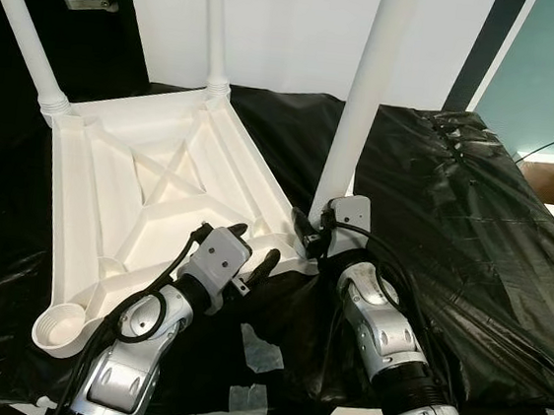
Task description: Building children table
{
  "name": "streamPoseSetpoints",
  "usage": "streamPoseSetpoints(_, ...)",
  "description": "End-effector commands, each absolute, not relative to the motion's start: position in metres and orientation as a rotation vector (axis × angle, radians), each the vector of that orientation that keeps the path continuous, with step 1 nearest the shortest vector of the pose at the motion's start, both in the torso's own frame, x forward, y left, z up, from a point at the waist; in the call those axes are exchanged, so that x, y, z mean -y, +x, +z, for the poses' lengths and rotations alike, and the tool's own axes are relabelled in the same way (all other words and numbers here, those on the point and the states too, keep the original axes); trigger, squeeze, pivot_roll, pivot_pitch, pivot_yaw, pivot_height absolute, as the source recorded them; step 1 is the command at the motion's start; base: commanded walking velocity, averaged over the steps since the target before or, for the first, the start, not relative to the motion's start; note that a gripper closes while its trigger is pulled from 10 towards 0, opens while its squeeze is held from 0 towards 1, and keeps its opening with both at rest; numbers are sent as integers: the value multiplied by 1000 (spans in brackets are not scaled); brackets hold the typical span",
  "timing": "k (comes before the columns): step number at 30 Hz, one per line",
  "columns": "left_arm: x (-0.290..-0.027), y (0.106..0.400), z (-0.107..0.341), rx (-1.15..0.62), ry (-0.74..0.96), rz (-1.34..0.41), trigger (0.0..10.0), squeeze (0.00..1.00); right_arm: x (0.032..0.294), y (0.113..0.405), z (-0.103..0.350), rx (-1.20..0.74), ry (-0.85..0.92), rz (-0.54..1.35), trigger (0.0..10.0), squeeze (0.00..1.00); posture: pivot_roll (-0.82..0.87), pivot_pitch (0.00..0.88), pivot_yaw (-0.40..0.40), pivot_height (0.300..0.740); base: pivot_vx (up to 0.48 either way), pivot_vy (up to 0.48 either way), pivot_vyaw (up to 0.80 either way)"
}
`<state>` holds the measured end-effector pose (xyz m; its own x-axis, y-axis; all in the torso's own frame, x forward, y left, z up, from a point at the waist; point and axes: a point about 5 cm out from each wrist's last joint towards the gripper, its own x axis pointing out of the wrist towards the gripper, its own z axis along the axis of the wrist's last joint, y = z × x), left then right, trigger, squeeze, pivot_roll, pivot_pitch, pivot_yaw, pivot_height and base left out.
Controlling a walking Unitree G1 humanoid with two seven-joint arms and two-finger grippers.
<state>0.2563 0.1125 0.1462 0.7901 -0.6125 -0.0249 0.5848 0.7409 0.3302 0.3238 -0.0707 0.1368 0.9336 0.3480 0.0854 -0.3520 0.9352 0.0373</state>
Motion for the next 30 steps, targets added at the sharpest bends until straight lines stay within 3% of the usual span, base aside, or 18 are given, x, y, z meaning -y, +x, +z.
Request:
streamPoseSetpoints(1, -117, 259, 147, 97, 338, -570, 10000, 0, 77, 322, 126, 21, 57, 316, 10000, 0, 131, 0, -31, 740, 0, 0, 0)
streamPoseSetpoints(4, -117, 259, 147, 96, 340, -571, 10000, 0, 78, 322, 127, 25, 54, 313, 10000, 0, 132, 0, -31, 740, 0, 0, 0)
streamPoseSetpoints(5, -116, 258, 147, 95, 338, -571, 10000, 0, 80, 321, 128, 30, 51, 314, 10000, 388, 131, 0, -31, 740, 0, 0, 0)
streamPoseSetpoints(6, -116, 258, 146, 93, 339, -572, 10000, 0, 82, 321, 129, 37, 52, 319, 10000, 1000, 132, 0, -30, 740, 0, 0, 0)
streamPoseSetpoints(10, -116, 257, 146, 92, 339, -572, 10000, 0, 85, 321, 130, 42, 62, 330, 10000, 1000, 132, 0, -30, 740, 0, 0, 0)
streamPoseSetpoints(18, -116, 256, 146, 84, 339, -576, 10000, 0, 114, 327, 138, 80, 90, 554, 10000, 1000, 126, 0, -21, 740, 0, 0, 0)
streamPoseSetpoints(19, -116, 256, 146, 86, 336, -576, 10000, 0, 118, 331, 141, 84, 72, 600, 10000, 416, 123, 2, -20, 740, 0, 0, 0)
streamPoseSetpoints(21, -116, 256, 147, 87, 335, -577, 10000, 0, 120, 334, 144, 88, 61, 627, 10000, 416, 123, 2, -20, 740, 0, 0, 0)
streamPoseSetpoints(22, -116, 257, 147, 88, 334, -577, 10000, 0, 122, 337, 145, 86, 47, 663, 10000, 0, 122, 2, -20, 740, 0, 0, 0)
streamPoseSetpoints(30, -115, 256, 147, 87, 335, -581, 10000, 0, 116, 343, 148, 49, -39, 890, 10000, 0, 131, 7, -25, 740, 0, 0, 0)
